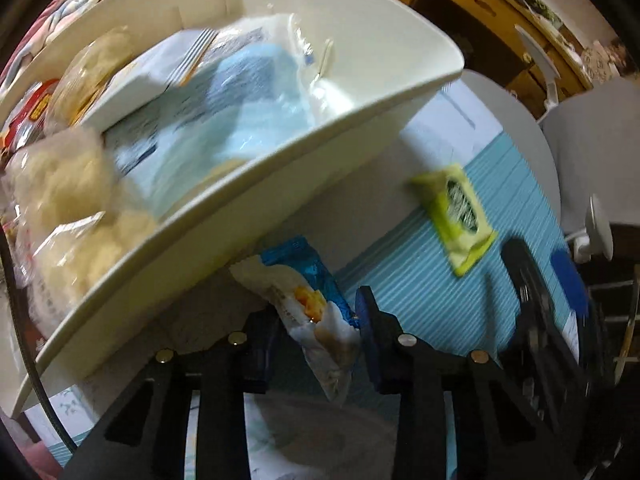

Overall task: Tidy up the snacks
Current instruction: 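Grasp the blue-and-white packet with the left tool while the right grasps the green packet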

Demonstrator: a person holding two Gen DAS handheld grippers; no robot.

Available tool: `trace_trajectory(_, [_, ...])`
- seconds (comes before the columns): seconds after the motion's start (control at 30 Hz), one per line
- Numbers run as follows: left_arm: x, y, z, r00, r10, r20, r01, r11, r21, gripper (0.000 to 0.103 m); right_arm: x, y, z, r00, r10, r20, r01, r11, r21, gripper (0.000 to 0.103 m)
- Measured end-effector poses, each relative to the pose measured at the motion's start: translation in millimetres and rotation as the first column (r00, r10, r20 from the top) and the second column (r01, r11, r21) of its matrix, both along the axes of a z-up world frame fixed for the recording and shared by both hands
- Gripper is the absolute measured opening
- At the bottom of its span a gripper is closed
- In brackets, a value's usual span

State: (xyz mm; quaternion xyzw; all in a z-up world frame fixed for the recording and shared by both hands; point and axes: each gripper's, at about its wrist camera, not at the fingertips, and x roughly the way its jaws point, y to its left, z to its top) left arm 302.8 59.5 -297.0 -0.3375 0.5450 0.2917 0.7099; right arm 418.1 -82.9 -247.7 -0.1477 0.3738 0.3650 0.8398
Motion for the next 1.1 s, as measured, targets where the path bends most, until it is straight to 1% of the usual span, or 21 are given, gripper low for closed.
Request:
trace_trajectory(0.17, [-15,-5,0,0.999,-0.031,-0.019,0.031,0.999,-0.028,0.032,-3,19,-5,0.999,0.035,-0.019,-0.035,0.999,0.009,0.072])
trace_trajectory(0.37, [-30,-10,4,0.998,-0.067,-0.021,0.065,0.995,-0.075,0.032,-11,45,-12,0.996,0.083,-0.02,-0.084,0.995,-0.045,0.072])
trace_trajectory(0.47, [-40,-13,12,0.996,-0.092,-0.013,0.091,0.993,-0.075,0.032,-15,56,-16,0.995,0.097,-0.016,-0.099,0.991,-0.092,0.071])
trace_trajectory(0.53, [-42,-14,17,0.994,-0.111,-0.004,0.11,0.991,-0.08,0.032,-18,60,-18,0.993,0.113,-0.016,-0.114,0.987,-0.116,0.066])
trace_trajectory(0.57, [-45,-14,21,0.993,-0.117,-0.003,0.117,0.99,-0.08,0.032,-19,63,-20,0.993,0.116,-0.022,-0.118,0.983,-0.139,0.058])
trace_trajectory(0.6, [-47,-14,24,0.993,-0.121,0.0,0.121,0.989,-0.082,0.032,-18,66,-23,0.994,0.111,-0.026,-0.113,0.98,-0.164,0.05])
trace_trajectory(0.63, [-49,-14,27,0.992,-0.123,0.003,0.123,0.989,-0.084,0.032,-18,66,-23,0.994,0.103,-0.03,-0.106,0.98,-0.17,0.048])
trace_trajectory(0.7, [-52,-11,34,0.992,-0.129,0.006,0.129,0.988,-0.085,0.032,-17,65,-22,0.995,0.084,-0.058,-0.092,0.981,-0.168,0.037])
trace_trajectory(0.77, [-47,-6,42,0.99,-0.143,0.01,0.144,0.986,-0.082,0.032,-18,64,-21,0.996,0.058,-0.071,-0.07,0.981,-0.179,0.036])
trace_trajectory(0.8, [-39,-1,45,0.988,-0.152,0.014,0.153,0.985,-0.08,0.032,-19,64,-21,0.996,0.044,-0.077,-0.058,0.981,-0.186,0.036])
trace_trajectory(0.9, [-35,-3,59,0.984,-0.173,0.032,0.175,0.982,-0.074,0.032,-25,57,-18,0.993,-0.012,-0.118,-0.013,0.978,-0.209,0.036])
trace_trajectory(0.97, [-34,-3,70,0.978,-0.205,0.039,0.208,0.975,-0.084,0.032,-29,51,-15,0.986,-0.057,-0.156,0.023,0.978,-0.209,0.036])
trace_trajectory(1.1, [-30,4,85,0.969,-0.244,0.022,0.245,0.965,-0.097,0.032,-42,34,-3,0.965,-0.148,-0.217,0.106,0.975,-0.193,0.036])
